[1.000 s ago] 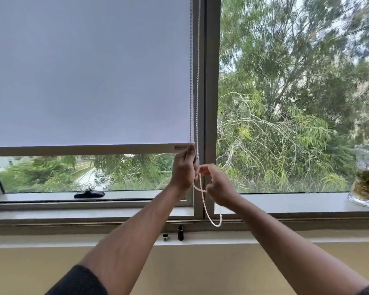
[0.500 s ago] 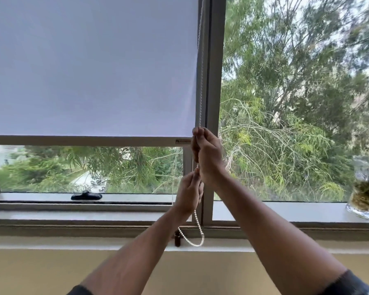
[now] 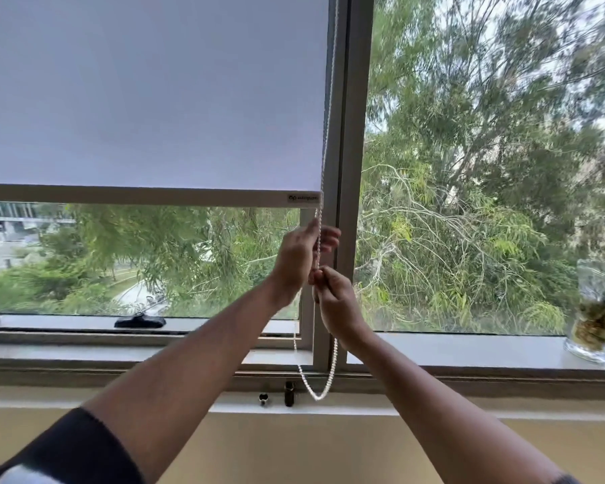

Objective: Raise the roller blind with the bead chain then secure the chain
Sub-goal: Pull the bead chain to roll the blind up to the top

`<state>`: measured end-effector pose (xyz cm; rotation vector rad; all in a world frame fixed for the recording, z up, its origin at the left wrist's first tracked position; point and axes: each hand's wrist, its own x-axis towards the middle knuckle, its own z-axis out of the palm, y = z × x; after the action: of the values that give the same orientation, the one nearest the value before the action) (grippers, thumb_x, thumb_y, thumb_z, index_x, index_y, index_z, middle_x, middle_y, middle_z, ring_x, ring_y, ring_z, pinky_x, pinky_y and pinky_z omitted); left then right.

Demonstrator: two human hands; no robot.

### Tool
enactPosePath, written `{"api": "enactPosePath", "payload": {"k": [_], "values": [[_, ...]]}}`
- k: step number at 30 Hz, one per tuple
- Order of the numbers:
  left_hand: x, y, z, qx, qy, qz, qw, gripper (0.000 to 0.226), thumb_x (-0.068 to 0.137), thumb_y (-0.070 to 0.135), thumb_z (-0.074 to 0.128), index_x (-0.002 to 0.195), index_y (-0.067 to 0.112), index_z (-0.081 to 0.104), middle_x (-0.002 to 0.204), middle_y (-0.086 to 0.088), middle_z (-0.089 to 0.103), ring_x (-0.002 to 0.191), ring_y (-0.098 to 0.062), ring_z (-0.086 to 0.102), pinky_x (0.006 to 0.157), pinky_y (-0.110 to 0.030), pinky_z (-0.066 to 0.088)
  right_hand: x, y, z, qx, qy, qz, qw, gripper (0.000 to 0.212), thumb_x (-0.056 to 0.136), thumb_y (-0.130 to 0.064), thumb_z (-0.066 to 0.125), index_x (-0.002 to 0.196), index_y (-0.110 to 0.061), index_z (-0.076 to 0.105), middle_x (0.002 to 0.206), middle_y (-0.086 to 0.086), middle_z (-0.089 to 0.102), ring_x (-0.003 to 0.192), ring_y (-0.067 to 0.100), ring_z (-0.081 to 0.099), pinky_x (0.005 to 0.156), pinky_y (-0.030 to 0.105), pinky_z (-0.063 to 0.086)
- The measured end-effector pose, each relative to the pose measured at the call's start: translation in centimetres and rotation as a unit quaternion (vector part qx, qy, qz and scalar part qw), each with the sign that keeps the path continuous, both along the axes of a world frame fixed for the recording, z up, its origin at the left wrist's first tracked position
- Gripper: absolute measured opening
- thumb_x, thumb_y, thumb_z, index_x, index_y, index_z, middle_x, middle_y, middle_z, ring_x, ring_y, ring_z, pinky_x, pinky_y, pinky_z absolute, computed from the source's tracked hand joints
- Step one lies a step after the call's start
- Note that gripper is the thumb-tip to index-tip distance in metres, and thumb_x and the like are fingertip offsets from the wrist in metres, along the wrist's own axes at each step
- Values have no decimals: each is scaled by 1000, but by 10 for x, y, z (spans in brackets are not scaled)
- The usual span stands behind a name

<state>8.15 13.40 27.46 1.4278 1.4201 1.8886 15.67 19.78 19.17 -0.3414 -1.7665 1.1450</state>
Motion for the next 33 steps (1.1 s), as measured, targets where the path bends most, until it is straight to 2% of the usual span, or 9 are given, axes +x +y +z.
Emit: {"api": "enactPosePath", "payload": {"k": [3, 6, 11, 15, 20, 23, 26, 30, 33], "values": [[12, 1, 36, 30, -19, -14, 999, 57, 107, 42, 26, 100, 3, 67, 83, -9, 69, 75, -20, 62, 72, -31, 48, -4, 6, -23, 41, -32, -19, 998, 36, 100, -7, 44, 73, -29, 54, 63, -18, 53, 62, 3, 41, 63, 33, 36], [25, 6, 48, 62, -78, 11, 995, 52, 106, 45, 29, 66, 21, 51, 56, 1, 45, 46, -13, 38, 46, -23, 30, -4, 6, -31, 49, -34, -16, 998, 35, 96, -9, 43, 73, -33, 55, 66, -19, 53, 64, 4, 42, 66, 34, 37], [28, 15, 19, 128, -40, 71, 988, 55, 102, 44, 37, 51, 23, 38, 49, -5, 30, 43, -15, 24, 45, -33, 17, 12, 11, -22, 128, -114, -46, 984, 39, 100, -7, 48, 74, -36, 55, 61, -25, 57, 54, -1, 46, 59, 20, 32], [29, 15, 8, 127, -24, 68, 989, 54, 100, 48, 38, 52, 22, 39, 48, -5, 30, 43, -15, 25, 42, -39, 18, 24, 16, -15, 144, -166, -43, 975, 40, 104, -37, 36, 74, -47, 60, 65, -24, 62, 59, 0, 53, 62, 28, 41], [31, 14, -13, 121, 8, 101, 987, 52, 101, 48, 38, 56, 22, 44, 44, 7, 41, 39, -18, 35, 42, -33, 32, 16, 25, 20, 61, -10, 5, 998, 60, 104, -57, 31, 81, -12, 66, 72, 3, 64, 69, 17, 57, 66, 43, 46], [38, 13, -29, 128, 9, 75, 989, 43, 106, 28, 38, 70, 23, 61, 52, 12, 59, 48, -1, 53, 48, -21, 42, 14, 19, 55, -8, 55, 25, 998, 53, 102, -52, 34, 93, -17, 73, 79, 7, 69, 76, 24, 64, 70, 38, 51], [43, 14, -39, 120, 7, 76, 990, 45, 101, 38, 39, 66, 18, 60, 53, 11, 54, 49, -6, 44, 47, -27, 32, 13, 6, 86, -53, 93, 69, 992, 59, 105, -51, 29, 106, -9, 71, 87, 14, 73, 82, 28, 68, 74, 35, 57], [40, 14, -48, 112, 18, 92, 989, 55, 95, 59, 39, 60, 18, 48, 49, 9, 39, 51, -15, 29, 48, -42, 22, 16, -14, 121, -64, 133, 117, 982, 45, 112, -32, 29, 110, -9, 68, 81, 6, 72, 71, 19, 67, 63, 29, 55], [35, 9, -48, 99, 29, 98, 990, 50, 93, 63, 40, 56, 30, 45, 45, 10, 33, 51, -13, 23, 49, -40, 17, 10, -27, 134, -79, 183, 135, 971, 32, 111, -19, 36, 102, -11, 66, 59, -3, 50, 45, 7, 40, 40, 20, 33]]}}
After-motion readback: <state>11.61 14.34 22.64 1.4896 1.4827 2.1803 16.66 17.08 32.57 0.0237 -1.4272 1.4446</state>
